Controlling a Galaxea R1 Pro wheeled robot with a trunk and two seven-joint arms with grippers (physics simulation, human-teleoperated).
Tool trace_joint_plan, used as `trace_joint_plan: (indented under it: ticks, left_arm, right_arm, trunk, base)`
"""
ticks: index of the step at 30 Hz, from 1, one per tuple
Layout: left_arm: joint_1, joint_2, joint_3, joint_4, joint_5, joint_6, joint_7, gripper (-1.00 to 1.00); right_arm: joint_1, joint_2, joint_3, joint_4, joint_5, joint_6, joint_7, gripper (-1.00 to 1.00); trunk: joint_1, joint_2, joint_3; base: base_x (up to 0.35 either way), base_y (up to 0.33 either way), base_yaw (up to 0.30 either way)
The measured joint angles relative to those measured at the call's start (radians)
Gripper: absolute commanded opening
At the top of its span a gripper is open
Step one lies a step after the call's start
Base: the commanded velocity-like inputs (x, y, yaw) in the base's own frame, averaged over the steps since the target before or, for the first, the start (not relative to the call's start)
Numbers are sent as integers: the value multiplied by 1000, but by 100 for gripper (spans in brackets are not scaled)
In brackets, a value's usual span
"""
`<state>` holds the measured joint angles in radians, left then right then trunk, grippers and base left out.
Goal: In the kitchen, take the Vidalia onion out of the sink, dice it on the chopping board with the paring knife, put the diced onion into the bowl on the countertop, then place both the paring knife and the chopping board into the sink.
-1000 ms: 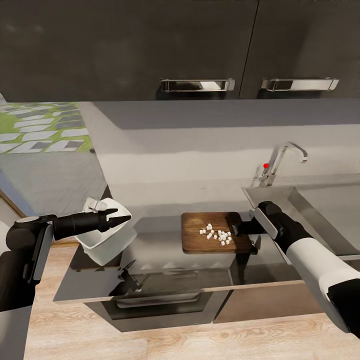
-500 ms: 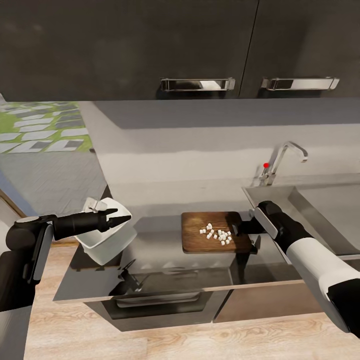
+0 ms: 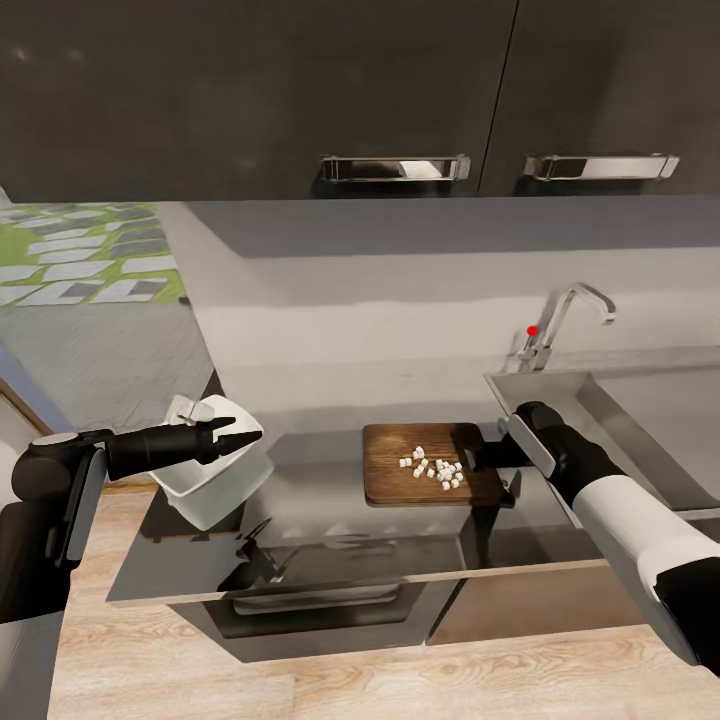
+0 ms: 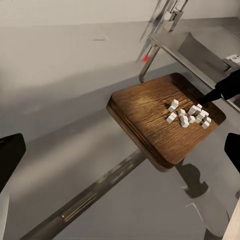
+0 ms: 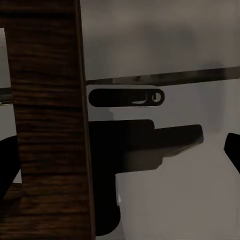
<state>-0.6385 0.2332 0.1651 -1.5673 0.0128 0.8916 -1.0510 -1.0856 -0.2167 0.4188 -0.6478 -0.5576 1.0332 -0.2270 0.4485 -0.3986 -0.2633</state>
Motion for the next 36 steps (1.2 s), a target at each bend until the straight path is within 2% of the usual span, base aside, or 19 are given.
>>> trace_joint_plan:
  ticks: [4, 5, 6, 7, 36]
  left_arm:
    - [0, 0, 0, 0, 0, 0, 0, 100]
    - [0, 0, 0, 0, 0, 0, 0, 100]
    - [0, 0, 0, 0, 0, 0, 0, 100]
    - [0, 0, 0, 0, 0, 0, 0, 100]
    - [0, 0, 3, 0, 0, 1, 0, 100]
  right_arm:
    - [0, -1, 0, 0, -2, 0, -1, 100]
    - [0, -1, 0, 0, -2, 0, -1, -100]
    - [0, 0, -1, 2, -21, -2, 1, -100]
    - [0, 0, -1, 2, -23, -2, 1, -100]
    - [0, 0, -1, 4, -21, -3, 1, -100]
  trunk:
    - [0, 0, 0]
    - [0, 0, 0]
    - [0, 0, 0]
    - [1, 0, 0]
    - [1, 0, 1]
  base:
    - [0, 0, 0]
    - [0, 0, 0]
    - [0, 0, 0]
    - [0, 0, 0]
    - [0, 0, 0]
